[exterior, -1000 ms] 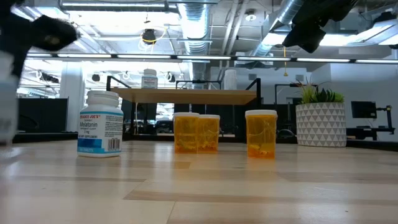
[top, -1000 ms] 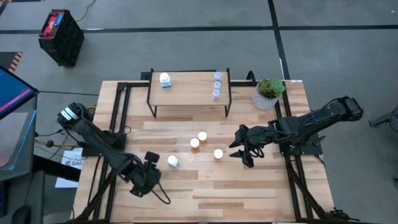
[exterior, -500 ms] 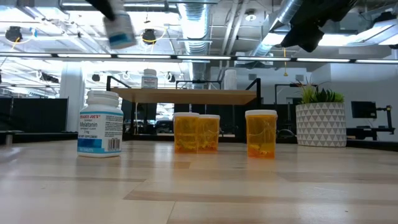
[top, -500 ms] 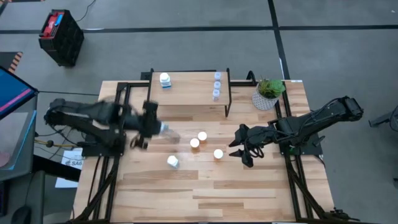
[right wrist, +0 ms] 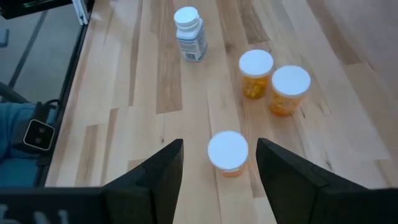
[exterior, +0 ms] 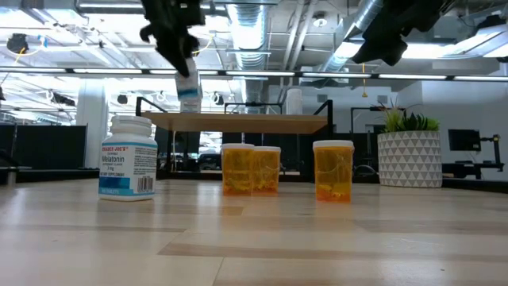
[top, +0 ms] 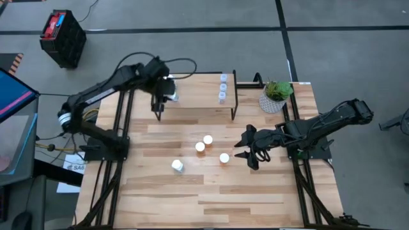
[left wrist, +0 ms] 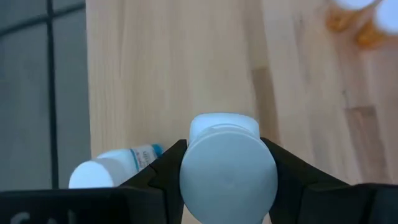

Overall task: Pick and place medicine bottles onto shelf by color
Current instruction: Put the bottom white pill bottle on the shelf aligned with the other white pill bottle

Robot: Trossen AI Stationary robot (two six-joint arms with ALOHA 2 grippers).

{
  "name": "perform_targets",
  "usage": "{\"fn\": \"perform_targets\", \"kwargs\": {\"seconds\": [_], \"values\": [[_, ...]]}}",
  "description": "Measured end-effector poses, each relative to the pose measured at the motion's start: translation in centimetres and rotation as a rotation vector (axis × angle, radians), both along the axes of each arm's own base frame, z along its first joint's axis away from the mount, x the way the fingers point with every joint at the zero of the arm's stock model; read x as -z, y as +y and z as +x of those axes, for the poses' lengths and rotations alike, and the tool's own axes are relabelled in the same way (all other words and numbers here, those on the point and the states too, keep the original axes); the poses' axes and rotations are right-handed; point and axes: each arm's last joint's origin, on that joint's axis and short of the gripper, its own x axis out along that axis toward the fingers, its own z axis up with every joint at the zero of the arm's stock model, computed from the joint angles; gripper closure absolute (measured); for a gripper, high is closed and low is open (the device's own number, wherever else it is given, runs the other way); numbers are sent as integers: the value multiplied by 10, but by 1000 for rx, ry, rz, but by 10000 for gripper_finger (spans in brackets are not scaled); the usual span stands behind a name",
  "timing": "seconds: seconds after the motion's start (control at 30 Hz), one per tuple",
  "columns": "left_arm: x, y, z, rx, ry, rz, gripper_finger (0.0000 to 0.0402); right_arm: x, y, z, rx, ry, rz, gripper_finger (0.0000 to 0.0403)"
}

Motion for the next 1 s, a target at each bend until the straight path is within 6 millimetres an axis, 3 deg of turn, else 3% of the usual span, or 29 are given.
{"fn": "perform_targets", "kwargs": {"seconds": [0.1, 0.27, 0.5, 1.0], "values": [[7, 13, 7, 1, 56, -7, 264, 0, 0, 0, 1, 1, 1, 179], [3, 27, 14, -16, 76, -11, 264, 0, 0, 0, 1, 4, 1, 179], [10, 52, -3, -179, 145, -136, 264, 1, 0, 0, 1, 7, 1, 179], [8, 63, -2, -177, 58, -97, 264, 1, 0, 0, 1, 7, 0, 179]]}}
